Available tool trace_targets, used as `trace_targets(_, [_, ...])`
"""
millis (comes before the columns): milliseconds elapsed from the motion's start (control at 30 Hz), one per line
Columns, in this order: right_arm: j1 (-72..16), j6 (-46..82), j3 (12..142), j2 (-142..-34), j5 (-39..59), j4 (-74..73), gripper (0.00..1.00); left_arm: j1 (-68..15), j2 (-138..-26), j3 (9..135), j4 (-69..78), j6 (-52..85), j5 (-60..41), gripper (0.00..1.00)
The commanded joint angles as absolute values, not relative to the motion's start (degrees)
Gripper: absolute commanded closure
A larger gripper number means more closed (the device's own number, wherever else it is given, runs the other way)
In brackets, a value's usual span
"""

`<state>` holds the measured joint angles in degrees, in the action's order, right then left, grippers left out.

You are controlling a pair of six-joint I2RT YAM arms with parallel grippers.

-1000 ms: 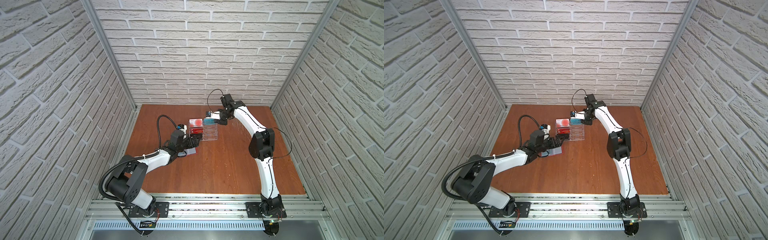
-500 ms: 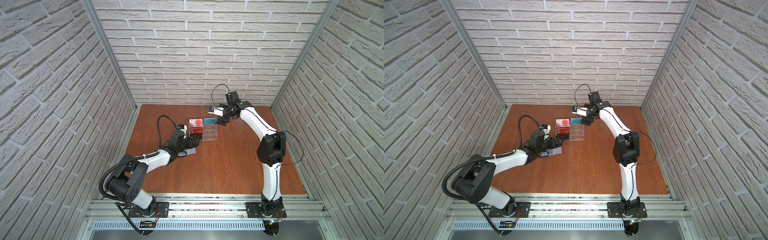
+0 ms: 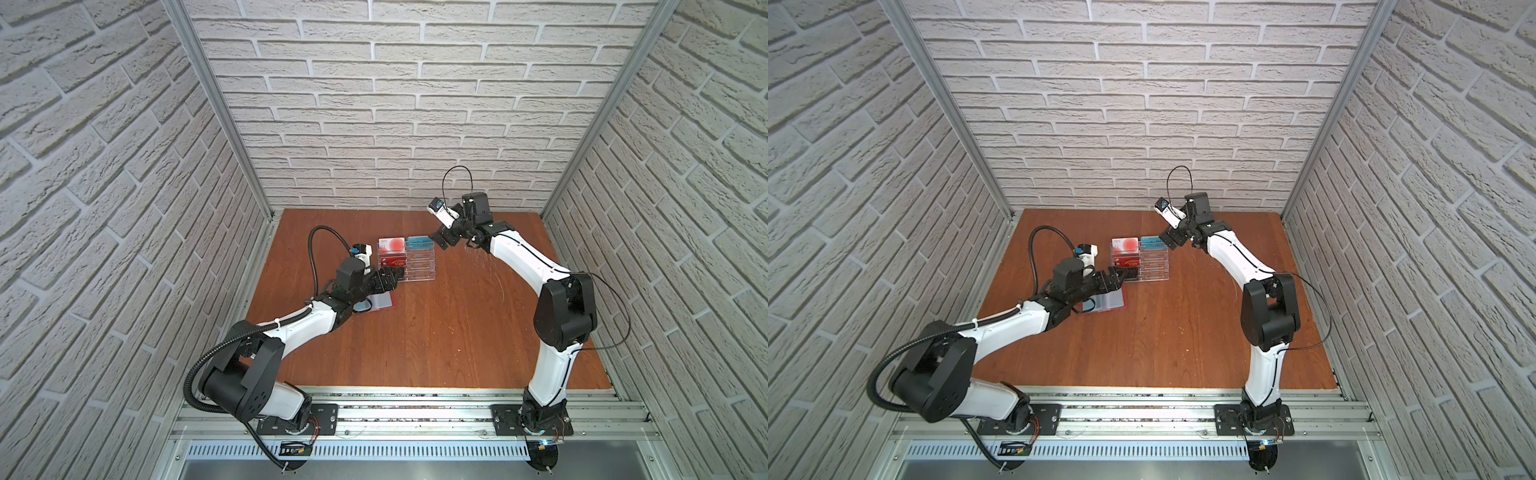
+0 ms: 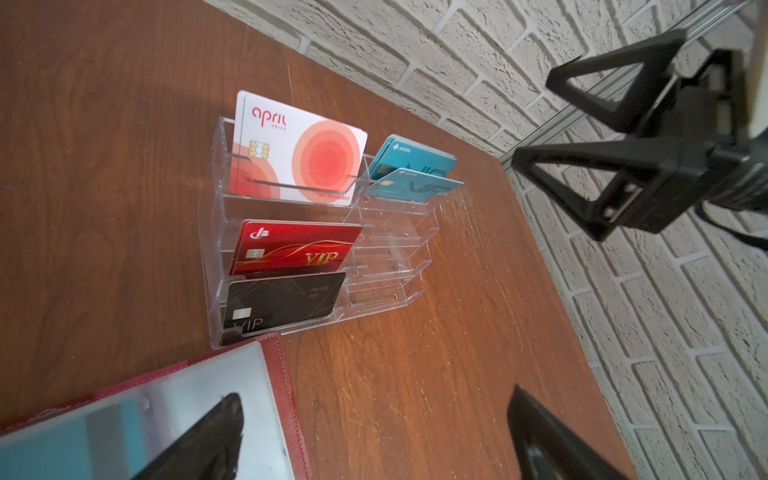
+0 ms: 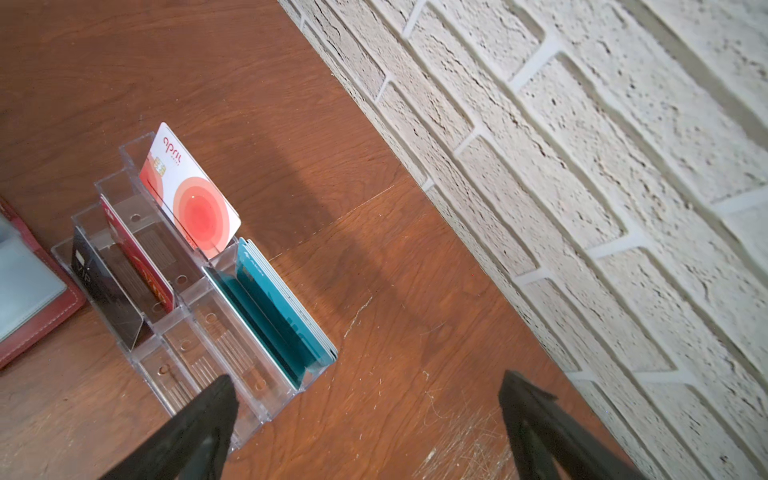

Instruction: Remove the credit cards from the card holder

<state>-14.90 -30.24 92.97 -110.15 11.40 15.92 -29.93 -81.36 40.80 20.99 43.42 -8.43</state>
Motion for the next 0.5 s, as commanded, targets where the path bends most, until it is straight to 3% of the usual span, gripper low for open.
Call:
trace_targets(0, [-15.3, -26.0, 89.4, -109.9, 12.3, 11.3, 0.01, -30.1, -79.2, 42.0, 22.5, 42.1, -8.2, 0.02])
trace_targets(467, [-16.3, -18.7, 87.6, -114.3, 9.8, 6.6, 0.01, -30.1, -82.3, 44.0, 24.7, 43.2, -9.3, 0.02])
